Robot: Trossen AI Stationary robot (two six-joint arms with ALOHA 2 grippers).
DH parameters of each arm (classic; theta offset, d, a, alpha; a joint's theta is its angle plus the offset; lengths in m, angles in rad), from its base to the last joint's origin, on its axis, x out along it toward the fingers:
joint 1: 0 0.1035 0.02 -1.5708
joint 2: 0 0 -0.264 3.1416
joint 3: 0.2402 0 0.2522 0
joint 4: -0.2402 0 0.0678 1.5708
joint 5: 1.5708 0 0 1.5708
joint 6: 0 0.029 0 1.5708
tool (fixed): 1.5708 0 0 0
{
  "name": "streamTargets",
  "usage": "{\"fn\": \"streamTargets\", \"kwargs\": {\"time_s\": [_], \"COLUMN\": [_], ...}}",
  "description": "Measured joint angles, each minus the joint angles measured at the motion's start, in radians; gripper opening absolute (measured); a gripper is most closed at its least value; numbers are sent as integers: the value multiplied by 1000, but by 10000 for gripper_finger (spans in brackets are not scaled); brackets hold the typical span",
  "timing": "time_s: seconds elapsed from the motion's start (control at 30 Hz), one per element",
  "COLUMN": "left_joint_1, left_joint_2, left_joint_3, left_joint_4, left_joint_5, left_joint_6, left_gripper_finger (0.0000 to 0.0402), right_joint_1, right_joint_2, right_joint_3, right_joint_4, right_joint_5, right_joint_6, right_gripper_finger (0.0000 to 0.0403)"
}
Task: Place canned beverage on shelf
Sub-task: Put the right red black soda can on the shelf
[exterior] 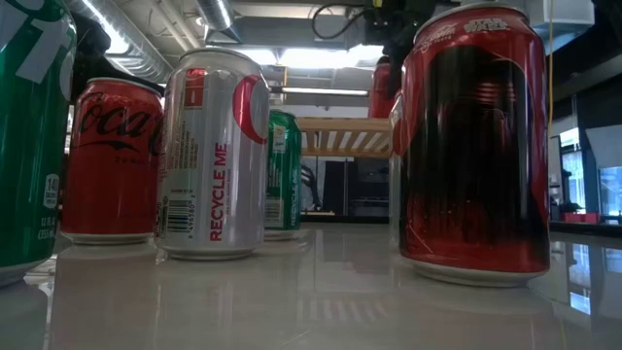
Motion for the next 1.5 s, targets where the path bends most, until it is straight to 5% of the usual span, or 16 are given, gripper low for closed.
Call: {"fn": "streamTargets", "kwargs": {"time_s": [0.47,1.5], "left_joint_1": [0,0], "left_joint_2": [0,0], "left_joint_3": [0,0], "left_joint_4": [0,0], "left_joint_5": [0,0], "left_joint_6": [0,0], "left_gripper_finger": [0,0], "right_joint_1": [-101,-99], "right_joint_2": [0,0], "right_joint_3": [0,0], "right_joint_4": [32,35], "right_joint_5": [-79,-106], "right_joint_6": [57,60], "right_gripper_finger": [308,308]}}
